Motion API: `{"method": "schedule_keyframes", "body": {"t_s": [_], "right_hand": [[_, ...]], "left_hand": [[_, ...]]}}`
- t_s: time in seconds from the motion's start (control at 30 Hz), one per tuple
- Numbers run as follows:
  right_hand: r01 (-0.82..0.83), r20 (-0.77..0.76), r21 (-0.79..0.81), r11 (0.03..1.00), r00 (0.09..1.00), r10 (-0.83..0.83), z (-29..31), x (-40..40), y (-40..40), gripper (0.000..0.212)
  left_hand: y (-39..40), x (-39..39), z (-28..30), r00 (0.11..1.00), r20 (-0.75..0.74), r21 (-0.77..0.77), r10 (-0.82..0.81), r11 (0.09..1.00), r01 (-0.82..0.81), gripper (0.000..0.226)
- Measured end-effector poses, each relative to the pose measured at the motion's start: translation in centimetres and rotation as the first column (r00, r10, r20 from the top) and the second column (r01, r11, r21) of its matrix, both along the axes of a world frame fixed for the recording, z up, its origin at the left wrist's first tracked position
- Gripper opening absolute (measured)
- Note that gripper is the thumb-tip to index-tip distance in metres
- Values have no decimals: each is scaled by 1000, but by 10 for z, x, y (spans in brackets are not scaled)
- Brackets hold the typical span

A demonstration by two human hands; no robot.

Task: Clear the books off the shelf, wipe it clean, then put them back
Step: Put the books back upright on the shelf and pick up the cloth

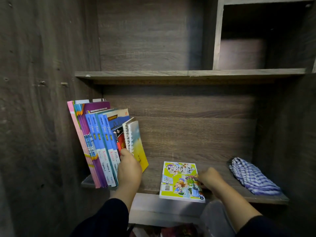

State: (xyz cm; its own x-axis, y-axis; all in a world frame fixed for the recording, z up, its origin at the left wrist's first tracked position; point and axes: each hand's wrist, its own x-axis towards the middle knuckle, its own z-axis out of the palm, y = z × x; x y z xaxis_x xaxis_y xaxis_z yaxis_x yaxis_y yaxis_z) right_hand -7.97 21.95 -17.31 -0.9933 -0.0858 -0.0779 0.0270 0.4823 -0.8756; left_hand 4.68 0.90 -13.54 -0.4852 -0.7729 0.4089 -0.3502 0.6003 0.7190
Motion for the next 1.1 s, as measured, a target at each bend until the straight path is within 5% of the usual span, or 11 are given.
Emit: {"method": "schedule_keyframes", "body": {"t_s": [0.5,0.7,0.97,1.1], "right_hand": [[13,50,-42,999,999,-11,0,-4,-1,18],[-46,42,-25,999,998,47,3,1,3,22],[-38,48,-28,999,998,39,6,4,2,13],[-38,50,-18,999,998,39,5,0,1,32]], "left_hand": [[-10,3,-13,961,270,-337,51,941,45,16],[-25,13,-12,879,459,-498,129,857,134,21],[-21,8,-12,812,565,-496,148,847,191,25],[-5,1,-6,829,550,-546,102,795,264,32]]}}
